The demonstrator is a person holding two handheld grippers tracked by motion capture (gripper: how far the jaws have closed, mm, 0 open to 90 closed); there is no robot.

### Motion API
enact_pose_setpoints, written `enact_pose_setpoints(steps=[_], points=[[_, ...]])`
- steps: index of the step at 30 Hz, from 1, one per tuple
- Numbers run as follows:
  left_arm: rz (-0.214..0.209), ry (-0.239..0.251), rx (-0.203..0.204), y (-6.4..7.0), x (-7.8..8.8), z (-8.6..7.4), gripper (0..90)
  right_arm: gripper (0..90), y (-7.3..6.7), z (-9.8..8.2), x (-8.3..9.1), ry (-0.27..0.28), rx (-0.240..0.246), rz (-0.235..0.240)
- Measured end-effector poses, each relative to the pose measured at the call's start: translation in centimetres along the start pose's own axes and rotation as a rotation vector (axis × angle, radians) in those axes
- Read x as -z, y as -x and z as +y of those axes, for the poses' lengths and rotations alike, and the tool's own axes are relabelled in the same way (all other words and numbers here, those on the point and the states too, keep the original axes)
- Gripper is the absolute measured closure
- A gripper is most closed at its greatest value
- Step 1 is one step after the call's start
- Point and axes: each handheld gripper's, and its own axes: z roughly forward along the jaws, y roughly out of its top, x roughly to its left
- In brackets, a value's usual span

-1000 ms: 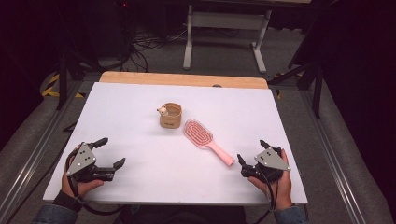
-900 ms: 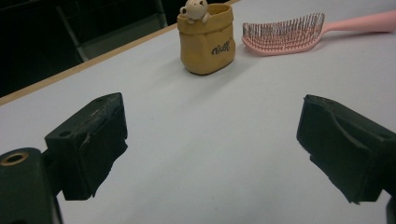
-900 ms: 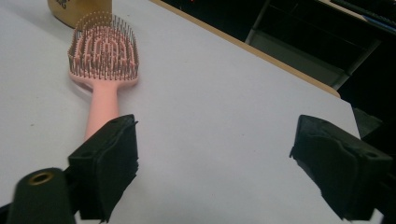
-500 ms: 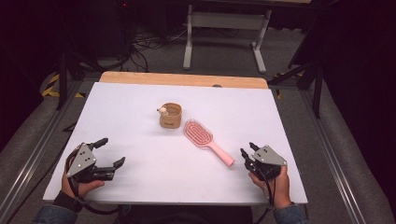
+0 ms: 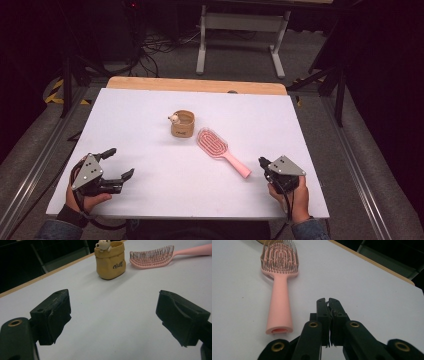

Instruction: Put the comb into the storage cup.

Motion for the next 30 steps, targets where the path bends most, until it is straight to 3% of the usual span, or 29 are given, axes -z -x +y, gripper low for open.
enact_pose_setpoints(steps=[10, 12, 15, 16, 17, 19, 21, 25, 28, 29, 30], points=[[-0.006, -0.001, 0.007, 0.0, -0.1, 0.0, 13.8, 87.6, -0.3, 0.1, -0.5, -0.022, 0.003, 0.054], [-0.008, -0.001, 0.007, 0.0, -0.1, -0.1, 13.6, 75.3, -0.3, 0.2, -0.6, -0.012, -0.014, 0.045], [-0.009, -0.005, 0.003, 0.0, -0.1, -0.1, 13.5, 64.0, 0.0, 0.4, -0.5, 0.004, -0.044, 0.058], [-0.009, -0.005, 0.003, 0.0, -0.1, -0.1, 13.5, 64.0, 0.0, 0.4, -0.5, 0.004, -0.044, 0.058], [-0.011, -0.009, 0.005, 0.0, -0.2, -0.1, 13.5, 58.5, 0.1, 0.5, -0.5, 0.005, -0.049, 0.058], [-0.013, -0.010, 0.004, 0.0, -0.3, -0.1, 13.4, 51.8, 0.1, 0.9, -0.6, 0.010, -0.055, 0.093], [-0.015, -0.012, 0.004, 0.0, -0.3, -0.1, 13.4, 50.2, 0.1, 1.0, -0.6, 0.009, -0.051, 0.094], [-0.020, -0.017, 0.001, 0.0, -0.3, -0.1, 13.2, 38.7, 0.2, 1.6, -1.0, 0.006, -0.064, 0.101], [-0.021, -0.016, 0.002, 0.0, -0.3, -0.1, 13.2, 33.0, 0.2, 1.9, -1.3, -0.006, -0.067, 0.100], [-0.024, -0.017, 0.003, 0.0, -0.3, -0.1, 13.0, 25.9, 0.2, 2.3, -1.7, -0.032, -0.061, 0.114], [-0.026, -0.019, 0.001, 0.0, -0.4, -0.2, 12.9, 24.2, 0.2, 2.4, -1.8, -0.043, -0.062, 0.121]])
